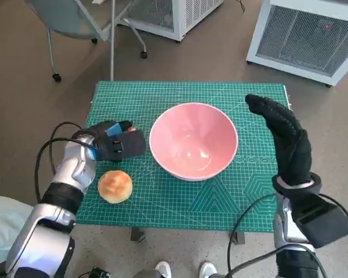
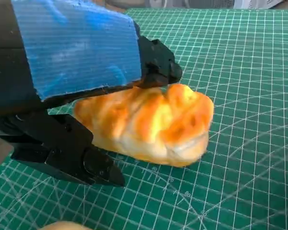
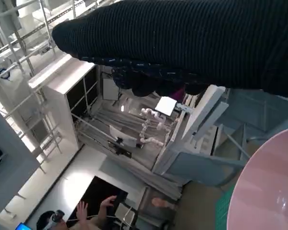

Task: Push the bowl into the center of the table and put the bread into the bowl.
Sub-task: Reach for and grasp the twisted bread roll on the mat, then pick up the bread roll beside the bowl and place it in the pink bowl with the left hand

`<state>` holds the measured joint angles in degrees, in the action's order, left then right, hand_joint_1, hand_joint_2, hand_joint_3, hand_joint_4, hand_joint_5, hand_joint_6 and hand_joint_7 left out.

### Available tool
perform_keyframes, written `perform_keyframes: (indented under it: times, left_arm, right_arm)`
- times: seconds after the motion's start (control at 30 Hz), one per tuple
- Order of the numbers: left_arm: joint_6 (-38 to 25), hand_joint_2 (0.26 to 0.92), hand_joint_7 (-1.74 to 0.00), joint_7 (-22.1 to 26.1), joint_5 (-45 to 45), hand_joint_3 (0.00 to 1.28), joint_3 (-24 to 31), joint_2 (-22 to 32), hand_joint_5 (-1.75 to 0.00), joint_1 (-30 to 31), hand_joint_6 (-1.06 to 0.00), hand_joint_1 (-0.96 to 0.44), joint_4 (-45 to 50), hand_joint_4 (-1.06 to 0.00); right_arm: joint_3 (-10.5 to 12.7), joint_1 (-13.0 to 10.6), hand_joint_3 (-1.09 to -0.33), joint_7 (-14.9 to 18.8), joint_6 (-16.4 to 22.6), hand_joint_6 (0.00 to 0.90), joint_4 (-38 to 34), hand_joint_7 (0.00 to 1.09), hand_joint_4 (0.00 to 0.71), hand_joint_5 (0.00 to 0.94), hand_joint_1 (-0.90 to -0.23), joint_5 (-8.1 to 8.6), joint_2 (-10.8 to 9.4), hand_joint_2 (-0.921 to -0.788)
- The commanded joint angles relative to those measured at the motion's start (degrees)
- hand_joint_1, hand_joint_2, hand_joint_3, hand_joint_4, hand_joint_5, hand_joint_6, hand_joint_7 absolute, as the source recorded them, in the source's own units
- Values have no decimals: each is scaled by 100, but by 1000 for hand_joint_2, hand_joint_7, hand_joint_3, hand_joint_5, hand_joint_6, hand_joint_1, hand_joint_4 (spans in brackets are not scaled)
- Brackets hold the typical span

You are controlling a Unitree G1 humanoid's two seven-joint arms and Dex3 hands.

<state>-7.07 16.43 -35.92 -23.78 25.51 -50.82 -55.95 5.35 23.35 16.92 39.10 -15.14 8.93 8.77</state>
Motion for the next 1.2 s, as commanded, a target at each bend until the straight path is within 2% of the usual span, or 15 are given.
perform_keyframes:
  times: [0.03, 0.1, 0.13, 0.17, 0.2, 0.27, 0.3, 0.33, 0.37, 0.47, 0.57, 0.63, 0.8, 1.03, 1.2]
  left_arm:
    - [122, 783, -16, -221, -38, 12, -84, -143, -23, -206, -321, 42, -389, -178]
    - [147, 794, -24, -334, -41, 18, -102, -171, -36, -237, -349, 69, -493, -226]
    - [162, 840, -39, -388, -42, 56, -110, -183, -489, -255, -398, 176, -547, -367]
    - [183, 869, -47, -451, -48, 86, -122, -190, -786, -271, -431, 244, -594, -451]
    - [201, 843, -45, -497, -50, 160, -132, -195, -902, -285, -476, 271, -632, -485]
    - [246, 696, -64, -599, -76, 495, -170, -197, -1221, -307, -645, 348, -710, -567]
    - [289, 671, -73, -666, -94, 550, -192, -183, -1267, -302, -680, 359, -728, -579]
    - [323, 734, -386, -716, -104, 418, -209, -175, -1281, -302, -683, 232, -747, -627]
    - [378, 785, -590, -761, -104, 318, -217, -151, -1295, -285, -680, 150, -732, -653]
    - [522, 868, -942, -834, -79, 146, -224, -89, -1198, -252, -687, 50, -690, -680]
    - [675, 903, -1111, -867, -36, 81, -193, 15, -1130, -208, -672, 17, -530, -690]
    - [766, 911, -1123, -893, -3, 65, -153, 84, -1143, -180, -668, 9, -402, -692]
    - [891, 916, -1025, -908, 135, 47, 84, 355, -1218, 40, -681, 2, 384, -715]
    - [780, 912, -1010, -894, 358, 34, 703, 724, -1189, 657, -697, 2, 2286, -743]
    - [643, 911, -1010, -950, 396, 22, 1108, 800, -1155, 1040, -704, 2, 3518, -766]
  right_arm:
    - [-27, -79, -747, 64, -78, -1, -49, 403, 123, 6, -624, 81, 1, -921]
    - [-31, -86, -747, 68, -77, -1, -41, 404, 123, 6, -622, 87, 1, -921]
    - [-31, -79, -747, 70, -76, -1, -49, 404, 124, 6, -620, 89, 2, -921]
    - [-30, -72, -747, 70, -77, -1, -54, 404, 124, 6, -619, 90, 2, -921]
    - [-30, -67, -747, 70, -77, -1, -58, 404, 124, 6, -618, 90, 2, -921]
    - [-32, -63, -748, 68, -80, -1, -57, 404, 125, 6, -618, 89, -2, -921]
    - [-33, -62, -748, 66, -79, -1, -54, 404, 125, 6, -617, 84, -3, -921]
    - [-34, -61, -748, 65, -78, -1, -55, 404, 125, 6, -618, 82, -3, -921]
    - [-36, -63, -748, 63, -75, -1, -53, 404, 125, 6, -619, 77, -2, -921]
    - [-38, -57, -747, 69, -66, -1, -66, 404, 126, 6, -626, 79, -1, -921]
    - [-37, -42, -745, 98, -42, -1, -117, 404, 128, 7, -630, 114, -3, -921]
    - [-35, -27, -744, 106, -31, -1, -149, 404, 129, 7, -630, 122, -5, -921]
    - [-41, -2, -744, 132, -14, -1, -191, 404, 129, 7, -627, 137, -17, -921]
    - [-44, 38, -743, 213, -10, -1, -265, 403, 131, 7, -625, 225, -16, -921]
    - [-53, 34, -743, 259, -21, -1, -256, 404, 132, 8, -620, 277, -12, -921]
